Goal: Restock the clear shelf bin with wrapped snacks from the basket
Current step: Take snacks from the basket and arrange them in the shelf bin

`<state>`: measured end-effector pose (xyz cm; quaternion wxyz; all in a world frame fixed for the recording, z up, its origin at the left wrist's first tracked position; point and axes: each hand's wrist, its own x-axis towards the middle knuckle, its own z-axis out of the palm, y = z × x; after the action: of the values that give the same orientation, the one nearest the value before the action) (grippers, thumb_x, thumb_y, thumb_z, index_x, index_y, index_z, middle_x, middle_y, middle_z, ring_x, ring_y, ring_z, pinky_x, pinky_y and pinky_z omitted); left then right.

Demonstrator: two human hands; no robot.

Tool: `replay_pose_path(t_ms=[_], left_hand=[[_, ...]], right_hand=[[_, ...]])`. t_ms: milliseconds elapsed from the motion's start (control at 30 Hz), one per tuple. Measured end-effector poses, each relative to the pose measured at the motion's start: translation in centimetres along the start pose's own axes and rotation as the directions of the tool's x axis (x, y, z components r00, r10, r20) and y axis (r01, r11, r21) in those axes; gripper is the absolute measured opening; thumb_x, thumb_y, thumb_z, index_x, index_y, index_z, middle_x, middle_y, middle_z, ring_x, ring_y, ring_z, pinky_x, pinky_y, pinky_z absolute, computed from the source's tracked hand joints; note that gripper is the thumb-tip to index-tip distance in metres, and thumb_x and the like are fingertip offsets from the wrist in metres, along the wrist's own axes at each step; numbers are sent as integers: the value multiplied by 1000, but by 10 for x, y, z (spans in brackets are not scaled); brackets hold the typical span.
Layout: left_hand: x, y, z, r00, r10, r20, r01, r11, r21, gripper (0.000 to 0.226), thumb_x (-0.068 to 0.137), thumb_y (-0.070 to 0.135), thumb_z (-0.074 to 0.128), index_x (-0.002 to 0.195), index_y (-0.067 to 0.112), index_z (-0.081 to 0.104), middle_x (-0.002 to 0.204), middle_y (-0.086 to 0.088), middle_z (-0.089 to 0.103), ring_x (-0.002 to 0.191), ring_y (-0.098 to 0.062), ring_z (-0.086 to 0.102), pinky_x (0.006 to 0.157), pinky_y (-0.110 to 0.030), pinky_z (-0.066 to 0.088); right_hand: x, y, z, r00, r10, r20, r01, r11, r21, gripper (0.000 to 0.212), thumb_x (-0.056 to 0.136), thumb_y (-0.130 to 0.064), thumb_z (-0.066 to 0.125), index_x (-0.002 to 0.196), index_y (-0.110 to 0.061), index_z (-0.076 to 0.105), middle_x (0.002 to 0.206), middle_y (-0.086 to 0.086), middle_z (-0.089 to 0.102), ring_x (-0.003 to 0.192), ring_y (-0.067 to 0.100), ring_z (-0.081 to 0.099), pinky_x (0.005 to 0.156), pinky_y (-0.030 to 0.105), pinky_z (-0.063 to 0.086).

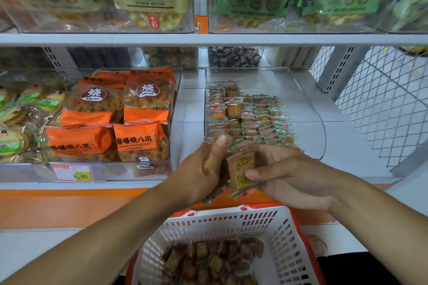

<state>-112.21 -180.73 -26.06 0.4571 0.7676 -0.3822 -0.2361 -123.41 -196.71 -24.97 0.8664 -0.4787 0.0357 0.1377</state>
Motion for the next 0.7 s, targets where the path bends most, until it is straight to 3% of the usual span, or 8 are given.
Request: replay_pose_path(t_ms=[100,200,233,333,400,533,633,700], left_hand=[[7,1,0,997,75,6,-74,997,-6,70,79,77,13,115,34,55,64,25,62,65,11,61,58,-7,41],[19,7,0,997,80,-18,-80,997,14,84,75,79,12,128,28,52,103,16,63,95,2,61,75,-4,38],[22,11,0,998,66,-23,-66,998,14,85,73,81,11,126,29,54,105,13,63,95,2,61,74,-1,37],[33,22,5,998,61,7,-61,998,-16,60,78,77,15,97,40,58,78,22,65,75,20,61,61,5,40],[40,25,7,999,35,20,-34,998,-60,54,81,76,18,84,39,57,66,17,64,64,19,61,56,3,42],[55,16,7,981,-141,132,154,984,-91,97,75,91,12,99,20,73,82,-6,77,78,-15,73,72,-28,57],[60,13,7,967,-225,123,242,958,-152,97,70,96,15,107,29,74,94,3,79,92,-14,74,90,-35,57],[61,11,5,962,-260,80,270,948,-171,102,63,99,16,119,32,69,106,1,77,101,-18,71,95,-40,56]], right_hand=[[1,-5,-6,1000,-13,11,14,997,-71,68,80,20,52,141,-10,50,122,19,63,114,30,61,101,46,49],[5,-16,-11,999,-42,18,44,994,-104,79,81,21,52,147,-20,45,136,22,53,129,36,50,114,54,33],[6,-22,-14,999,-40,18,42,993,-108,78,81,20,52,148,-20,45,138,23,53,130,37,50,114,55,33],[10,-36,-23,1000,-20,21,23,987,-161,78,81,20,52,149,-18,43,136,20,56,125,33,55,110,51,40],[13,-43,-29,1000,-4,8,6,981,-193,80,81,22,51,149,-19,41,127,17,64,113,27,64,107,46,45],[20,-50,-38,1000,28,-5,-28,969,-245,82,78,21,56,146,-25,44,108,13,72,97,23,71,92,40,55],[29,-55,-43,1000,12,-13,-14,971,-237,79,78,23,55,142,-23,46,106,13,74,85,19,74,73,30,61],[38,-60,-53,998,-34,-50,20,965,-261,79,74,21,60,139,-25,52,112,15,72,94,23,72,77,31,59]])
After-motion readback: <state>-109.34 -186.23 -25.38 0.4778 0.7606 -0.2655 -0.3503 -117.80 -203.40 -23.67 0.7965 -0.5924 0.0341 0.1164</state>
